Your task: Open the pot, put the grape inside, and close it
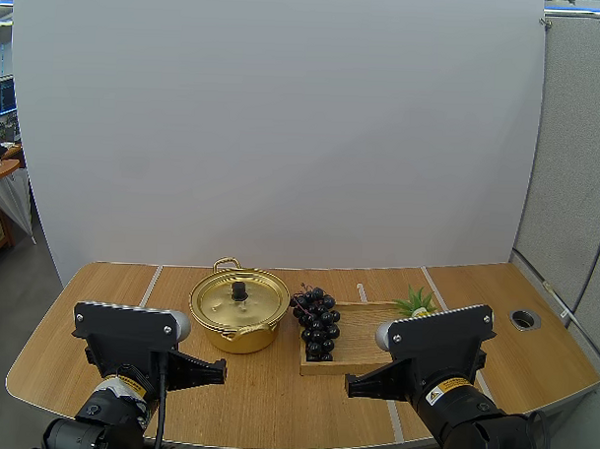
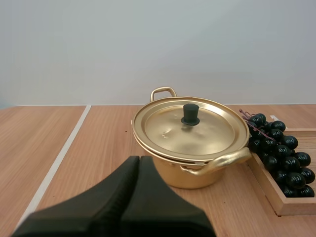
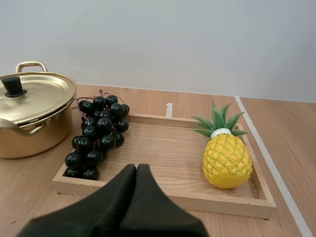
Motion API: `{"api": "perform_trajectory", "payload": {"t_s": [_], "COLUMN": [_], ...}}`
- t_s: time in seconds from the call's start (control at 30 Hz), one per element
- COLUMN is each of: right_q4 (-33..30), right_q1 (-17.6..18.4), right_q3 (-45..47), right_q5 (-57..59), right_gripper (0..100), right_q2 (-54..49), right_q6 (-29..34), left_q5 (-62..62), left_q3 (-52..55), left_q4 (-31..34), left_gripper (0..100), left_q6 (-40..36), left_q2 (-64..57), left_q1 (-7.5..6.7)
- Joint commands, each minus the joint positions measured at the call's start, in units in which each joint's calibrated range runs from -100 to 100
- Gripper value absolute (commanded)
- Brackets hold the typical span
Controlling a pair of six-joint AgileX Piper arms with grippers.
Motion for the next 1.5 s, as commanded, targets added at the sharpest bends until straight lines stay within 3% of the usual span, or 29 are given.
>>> {"api": "perform_trajectory", "payload": {"t_s": [0.0,0.57,0.8,1.47], "right_q4": [-0.3,-0.3,2.6,-5.4], "right_q1": [-0.2,-0.2,-0.2,-0.2], "right_q3": [0.0,0.0,-0.2,-24.2], "right_q5": [0.3,0.3,2.1,20.8], "right_gripper": [0,0,0,0], "right_q2": [-0.4,-0.4,-0.4,-0.4], "right_q6": [0.0,0.0,0.0,0.2], "left_q5": [-1.9,-1.9,1.6,14.6], "left_q3": [0.1,0.1,-1.0,-27.6], "left_q4": [0.0,0.0,0.0,0.5], "left_gripper": [0,0,0,0], "left_q6": [-0.2,-0.2,-0.3,5.6], "left_q2": [-0.3,-0.3,-0.3,-0.3], "left_q1": [0.18,0.18,0.18,0.18]}}
